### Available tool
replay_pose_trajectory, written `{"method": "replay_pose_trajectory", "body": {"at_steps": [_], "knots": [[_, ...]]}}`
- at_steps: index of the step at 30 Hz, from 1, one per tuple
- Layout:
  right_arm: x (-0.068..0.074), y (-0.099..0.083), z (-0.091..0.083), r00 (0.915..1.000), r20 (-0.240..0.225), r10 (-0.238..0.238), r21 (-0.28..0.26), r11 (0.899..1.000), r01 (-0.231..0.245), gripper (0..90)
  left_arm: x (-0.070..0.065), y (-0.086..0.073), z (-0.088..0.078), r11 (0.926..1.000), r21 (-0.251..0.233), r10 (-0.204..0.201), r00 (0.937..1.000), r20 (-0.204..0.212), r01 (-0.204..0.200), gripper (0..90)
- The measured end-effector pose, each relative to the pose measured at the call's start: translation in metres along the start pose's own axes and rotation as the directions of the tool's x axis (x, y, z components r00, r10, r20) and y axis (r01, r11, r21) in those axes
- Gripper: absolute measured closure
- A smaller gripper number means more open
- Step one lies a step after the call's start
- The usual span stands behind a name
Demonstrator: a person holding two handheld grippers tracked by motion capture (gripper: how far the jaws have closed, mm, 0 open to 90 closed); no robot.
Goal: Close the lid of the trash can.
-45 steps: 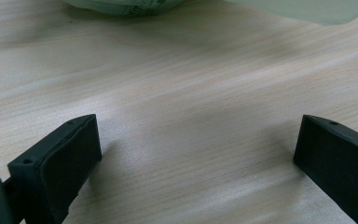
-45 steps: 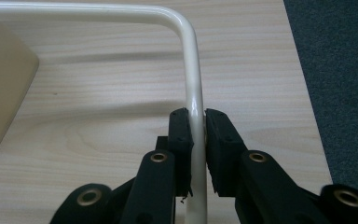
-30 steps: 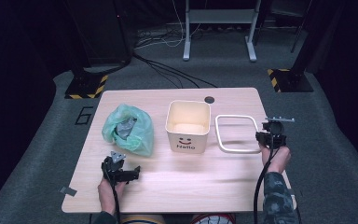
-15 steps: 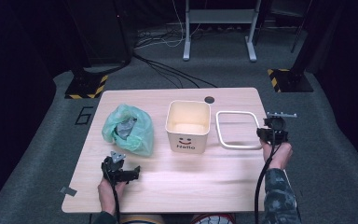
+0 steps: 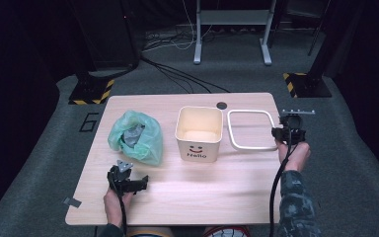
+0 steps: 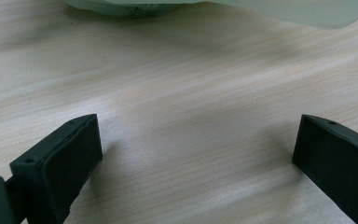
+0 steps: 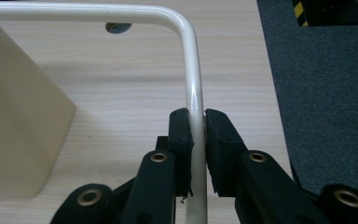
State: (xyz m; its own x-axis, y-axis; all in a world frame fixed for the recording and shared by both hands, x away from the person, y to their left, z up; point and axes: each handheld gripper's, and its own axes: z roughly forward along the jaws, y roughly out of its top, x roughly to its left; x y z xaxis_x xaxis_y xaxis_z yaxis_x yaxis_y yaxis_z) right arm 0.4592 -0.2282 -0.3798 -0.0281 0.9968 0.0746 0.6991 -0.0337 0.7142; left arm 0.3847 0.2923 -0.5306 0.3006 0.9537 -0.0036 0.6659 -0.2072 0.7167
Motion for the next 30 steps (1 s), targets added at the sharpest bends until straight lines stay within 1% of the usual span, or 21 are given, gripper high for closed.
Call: {"method": "replay_pose_trajectory", "body": {"at_steps": [3,9,10,13,15,30], "knots": [[0.004,0.006,-0.004,1.0,-0.009,-0.003,-0.007,1.0,0.003,81.2,0.0,0.0,0.0,1.0,-0.001,-0.003,1.0,0.0,0.003,0.7],[0.01,0.016,-0.009,0.9999,-0.009,-0.011,-0.018,1.0,0.01,81.2,0.0,0.0,0.0,1.0,-0.001,0.001,1.0,0.0,-0.001,0.9],[0.013,0.019,-0.011,0.9999,-0.009,-0.014,-0.021,1.0,0.014,81.2,0.0,0.0,0.0,1.0,-0.001,0.001,1.0,-0.001,-0.001,0.9],[0.017,0.022,-0.012,0.9997,-0.012,-0.021,-0.026,0.999,0.021,81.2,0.0,0.0,0.0,1.0,-0.002,-0.003,1.0,-0.002,0.003,0.9],[0.023,0.027,-0.015,0.9994,-0.016,-0.029,-0.031,0.999,0.029,81.2,0.0,0.0,0.0,1.0,-0.001,-0.005,1.0,-0.004,0.005,0.9],[0.053,0.039,-0.012,0.9974,-0.047,-0.054,-0.035,0.998,0.052,81.1,0.0,0.0,0.0,1.0,-0.002,-0.005,1.0,-0.002,0.005,1.3]]}}
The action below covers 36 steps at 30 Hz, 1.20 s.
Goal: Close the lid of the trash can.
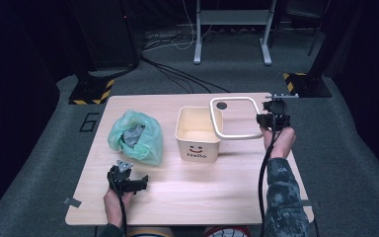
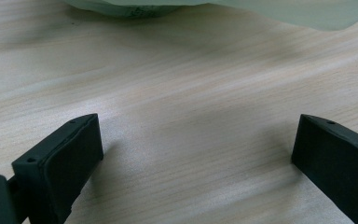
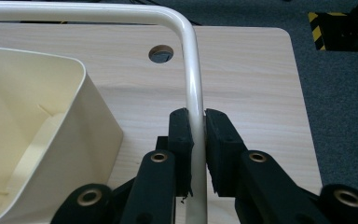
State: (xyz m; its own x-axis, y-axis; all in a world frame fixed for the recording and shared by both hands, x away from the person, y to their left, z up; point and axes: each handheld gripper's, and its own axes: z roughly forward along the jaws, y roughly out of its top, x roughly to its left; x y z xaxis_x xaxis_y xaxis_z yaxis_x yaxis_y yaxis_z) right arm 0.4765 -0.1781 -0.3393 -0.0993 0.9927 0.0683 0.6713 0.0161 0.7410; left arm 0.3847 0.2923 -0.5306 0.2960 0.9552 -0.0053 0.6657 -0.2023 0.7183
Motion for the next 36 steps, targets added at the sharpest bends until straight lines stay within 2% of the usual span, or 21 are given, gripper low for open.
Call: {"method": "replay_pose_trajectory", "body": {"at_steps": [15,36], "knots": [[0.023,0.008,0.008,0.9993,-0.032,-0.018,0.007,1.0,0.018,81.1,0.0,0.0,0.0,1.0,0.0,0.0,1.0,0.0,0.0,1.6],[0.047,0.012,0.019,0.9967,-0.078,-0.025,0.02,0.999,0.027,81.1,0.0,0.0,0.0,1.0,-0.001,0.007,1.0,-0.003,-0.007,1.8]]}}
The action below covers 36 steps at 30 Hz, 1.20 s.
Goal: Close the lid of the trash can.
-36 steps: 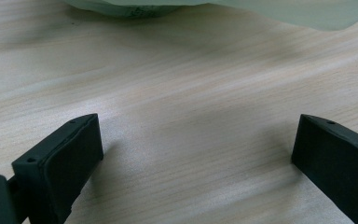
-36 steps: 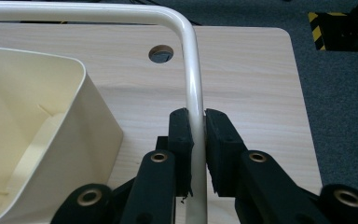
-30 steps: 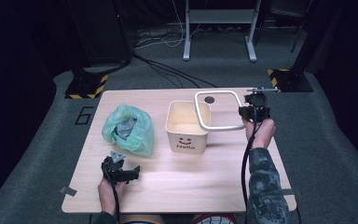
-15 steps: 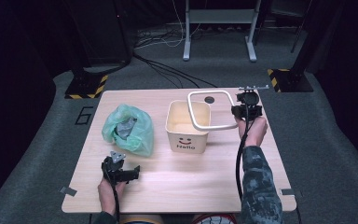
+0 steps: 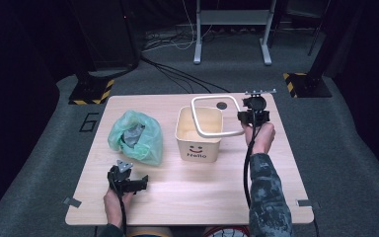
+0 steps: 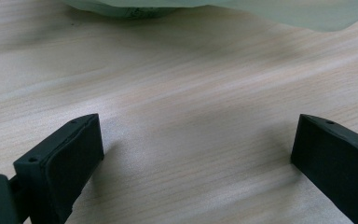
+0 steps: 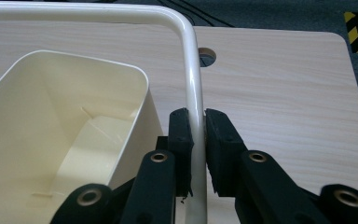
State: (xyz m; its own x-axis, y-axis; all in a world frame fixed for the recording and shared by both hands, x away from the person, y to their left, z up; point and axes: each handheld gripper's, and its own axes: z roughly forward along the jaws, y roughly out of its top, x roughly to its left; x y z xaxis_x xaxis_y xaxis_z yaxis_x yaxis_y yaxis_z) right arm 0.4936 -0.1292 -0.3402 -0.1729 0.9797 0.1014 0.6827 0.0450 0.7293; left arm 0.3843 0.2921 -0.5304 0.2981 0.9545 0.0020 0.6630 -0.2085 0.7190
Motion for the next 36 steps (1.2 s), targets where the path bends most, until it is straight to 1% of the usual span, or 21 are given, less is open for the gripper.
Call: {"method": "replay_pose_trajectory", "body": {"at_steps": [4,16,27,33,36], "knots": [[0.004,0.0,0.003,0.9999,-0.008,-0.009,0.007,1.0,0.009,81.1,0.0,0.0,0.0,1.0,-0.001,0.002,1.0,-0.001,-0.002,1.9],[0.01,0.0,0.009,0.9998,-0.021,-0.007,0.01,1.0,0.007,81.1,0.0,0.0,0.0,1.0,0.0,-0.001,1.0,0.003,0.001,1.9],[0.013,-0.001,0.013,0.9993,-0.021,0.031,0.023,0.999,-0.03,81.1,-0.001,0.0,0.0,1.0,-0.002,0.0,1.0,-0.002,0.0,2.1],[0.019,-0.001,0.016,0.9988,-0.014,0.047,0.036,0.998,-0.046,81.0,-0.001,0.0,0.0,1.0,-0.003,0.001,1.0,-0.003,-0.001,2.2],[0.022,-0.001,0.017,0.9989,-0.009,0.047,0.042,0.998,-0.046,80.9,-0.001,0.0,0.0,1.0,-0.003,0.001,1.0,-0.004,-0.001,2.2]]}}
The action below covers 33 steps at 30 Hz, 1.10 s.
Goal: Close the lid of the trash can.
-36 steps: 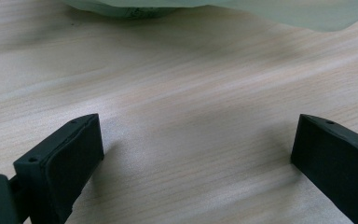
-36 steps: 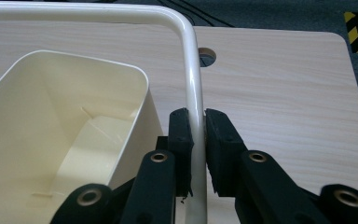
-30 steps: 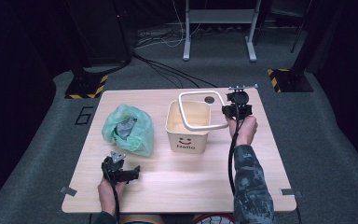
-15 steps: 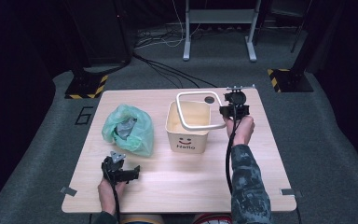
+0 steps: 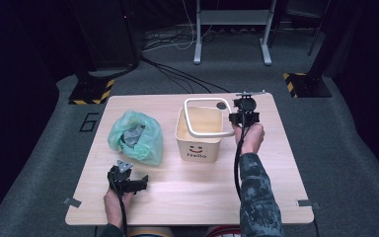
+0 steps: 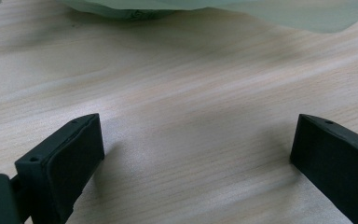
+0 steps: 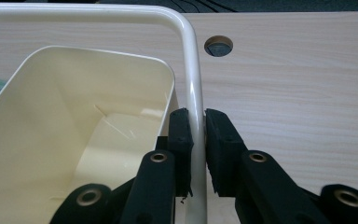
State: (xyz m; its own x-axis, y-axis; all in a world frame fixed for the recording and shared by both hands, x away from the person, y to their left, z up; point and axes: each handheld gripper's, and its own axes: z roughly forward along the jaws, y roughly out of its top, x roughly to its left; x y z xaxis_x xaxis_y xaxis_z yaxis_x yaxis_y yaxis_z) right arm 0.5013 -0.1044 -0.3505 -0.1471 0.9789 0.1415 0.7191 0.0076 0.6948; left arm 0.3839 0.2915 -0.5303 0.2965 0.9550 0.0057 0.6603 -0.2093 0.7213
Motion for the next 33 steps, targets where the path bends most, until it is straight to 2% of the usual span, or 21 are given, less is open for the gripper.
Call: {"method": "replay_pose_trajectory", "body": {"at_steps": [8,21,29,33], "knots": [[0.013,0.001,0.003,0.9999,0.003,-0.01,0.019,1.0,0.01,80.8,0.0,0.0,0.0,1.0,0.0,-0.002,1.0,0.001,0.002,2.2],[0.019,0.0,0.01,1.0,0.004,-0.009,0.029,1.0,0.009,80.7,0.0,0.0,0.0,1.0,-0.001,0.0,1.0,0.002,0.0,2.4],[0.023,-0.001,0.013,0.9996,0.023,-0.017,0.033,0.999,0.016,80.5,0.0,0.0,0.0,1.0,-0.001,0.003,1.0,0.0,-0.003,2.4],[0.028,-0.003,0.014,0.9976,0.061,-0.033,0.029,0.999,0.031,79.6,0.0,0.0,0.0,1.0,-0.001,0.003,1.0,0.001,-0.003,2.5]]}}
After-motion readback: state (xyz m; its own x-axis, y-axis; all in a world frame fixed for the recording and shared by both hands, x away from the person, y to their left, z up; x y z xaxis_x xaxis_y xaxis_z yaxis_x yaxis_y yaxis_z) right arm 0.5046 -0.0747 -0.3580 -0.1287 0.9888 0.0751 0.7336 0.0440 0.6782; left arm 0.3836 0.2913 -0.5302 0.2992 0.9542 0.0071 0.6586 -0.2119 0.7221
